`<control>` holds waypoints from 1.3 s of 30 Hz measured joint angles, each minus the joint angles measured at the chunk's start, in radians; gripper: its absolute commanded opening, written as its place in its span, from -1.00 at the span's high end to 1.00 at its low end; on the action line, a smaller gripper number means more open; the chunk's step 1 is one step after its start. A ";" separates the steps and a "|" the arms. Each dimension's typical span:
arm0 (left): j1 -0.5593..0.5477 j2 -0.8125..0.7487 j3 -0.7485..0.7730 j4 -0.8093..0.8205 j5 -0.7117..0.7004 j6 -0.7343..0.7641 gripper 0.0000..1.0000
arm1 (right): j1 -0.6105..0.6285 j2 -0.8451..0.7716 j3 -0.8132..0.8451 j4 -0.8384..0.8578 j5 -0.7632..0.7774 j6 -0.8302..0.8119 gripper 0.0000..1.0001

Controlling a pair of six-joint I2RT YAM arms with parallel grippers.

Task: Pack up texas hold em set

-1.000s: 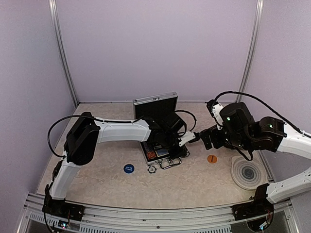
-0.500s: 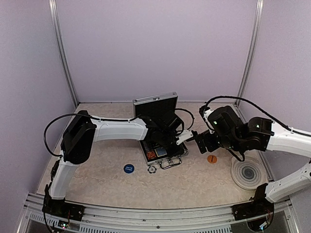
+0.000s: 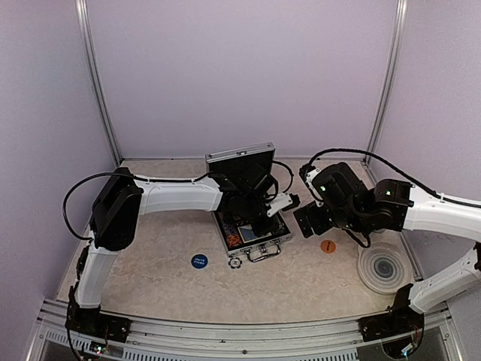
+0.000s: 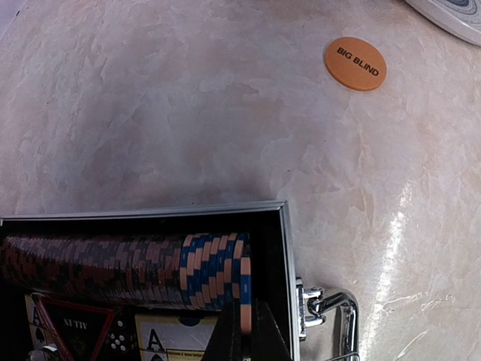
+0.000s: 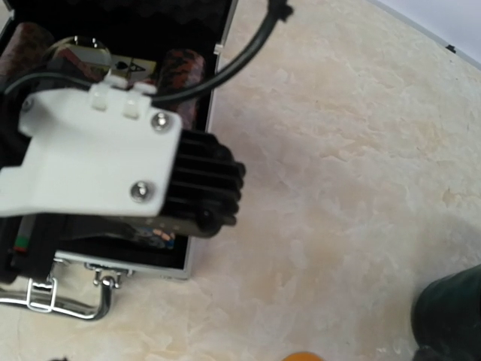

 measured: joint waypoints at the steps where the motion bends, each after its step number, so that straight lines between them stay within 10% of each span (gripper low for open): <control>1: -0.001 0.000 0.000 0.000 -0.003 0.000 1.00 | 0.000 0.002 0.000 0.000 -0.001 -0.002 -0.98; 7: -0.002 0.000 0.000 0.000 -0.005 0.000 1.00 | 0.000 0.002 0.006 0.006 -0.006 -0.014 -0.98; 13: -0.004 0.000 0.000 0.003 -0.033 0.006 0.34 | 0.000 0.006 0.007 0.009 -0.017 -0.018 -0.98; 28: -0.002 -0.013 -0.012 0.035 -0.100 -0.041 -0.45 | 0.000 0.011 0.007 0.023 -0.058 -0.039 -0.98; 34: 0.011 -0.149 -0.121 0.069 -0.147 -0.172 -0.94 | 0.000 0.079 0.011 0.056 -0.120 -0.094 -0.98; 39: 0.039 -0.402 -0.323 0.115 -0.202 -0.341 -0.98 | -0.001 0.179 0.039 0.098 -0.252 -0.196 -0.96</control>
